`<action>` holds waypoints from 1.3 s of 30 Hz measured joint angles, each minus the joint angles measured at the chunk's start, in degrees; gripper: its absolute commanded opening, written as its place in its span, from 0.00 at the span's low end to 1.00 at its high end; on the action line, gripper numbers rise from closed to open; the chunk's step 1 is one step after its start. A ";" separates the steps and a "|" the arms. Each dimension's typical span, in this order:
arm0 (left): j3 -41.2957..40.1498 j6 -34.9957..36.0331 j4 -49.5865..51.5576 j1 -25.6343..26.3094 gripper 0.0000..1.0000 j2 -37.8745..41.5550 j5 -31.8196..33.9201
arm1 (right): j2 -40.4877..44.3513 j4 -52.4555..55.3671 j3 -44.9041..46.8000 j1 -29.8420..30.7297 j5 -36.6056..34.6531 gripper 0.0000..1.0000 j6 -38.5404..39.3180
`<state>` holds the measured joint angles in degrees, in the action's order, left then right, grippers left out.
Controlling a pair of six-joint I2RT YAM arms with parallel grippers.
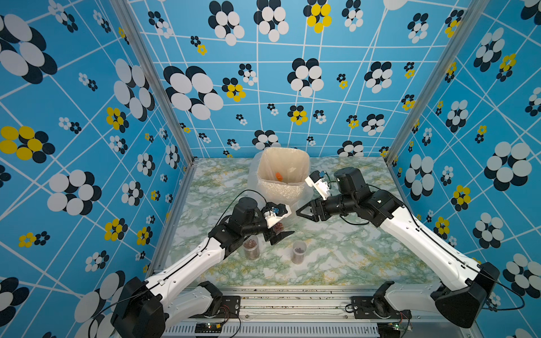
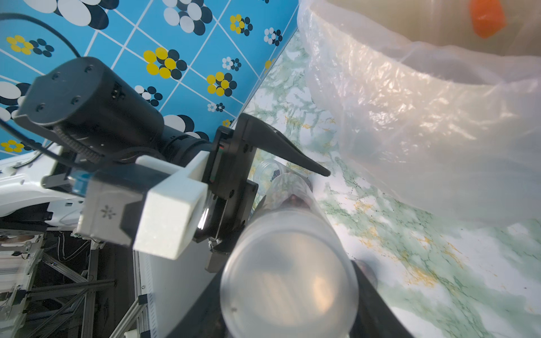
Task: Empty the moldy dried flower tea in the jars
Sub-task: Pick up the jar from the center of the board.
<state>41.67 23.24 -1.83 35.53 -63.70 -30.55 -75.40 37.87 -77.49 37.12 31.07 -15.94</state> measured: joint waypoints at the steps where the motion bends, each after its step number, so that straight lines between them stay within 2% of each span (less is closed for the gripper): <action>1: 0.00 0.24 -0.02 0.13 0.88 -0.28 0.17 | 0.00 -0.02 0.00 0.00 0.13 0.27 0.00; 15: -0.63 2.36 -1.60 0.96 0.53 -1.03 2.60 | 0.00 0.00 0.63 0.00 0.57 0.31 0.04; 19: -1.11 2.40 -1.95 1.05 0.45 -1.01 3.19 | 0.00 0.00 0.98 0.00 0.59 0.44 0.04; 22: -1.22 2.62 -2.29 1.31 0.38 -0.94 3.78 | 0.00 0.04 0.98 0.00 0.57 0.65 0.02; 25: -2.14 3.89 -2.99 1.66 0.38 -0.68 4.79 | 0.00 0.20 0.90 -0.02 0.57 0.79 -0.74; 28: -3.37 4.96 -3.39 2.19 0.37 -0.61 5.95 | 0.09 0.46 0.50 0.00 0.35 0.86 -1.88; 32: -4.09 5.99 -3.48 2.58 0.36 -0.57 7.50 | 1.11 0.55 0.07 0.00 -0.48 0.87 -3.65; 39: -4.55 6.91 -4.44 3.15 0.35 0.39 9.79 | 1.40 2.23 -1.55 -0.02 -2.03 0.84 -5.99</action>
<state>37.12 30.15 -6.26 38.68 -63.31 -20.75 -74.00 40.10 -79.05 37.10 29.04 -21.93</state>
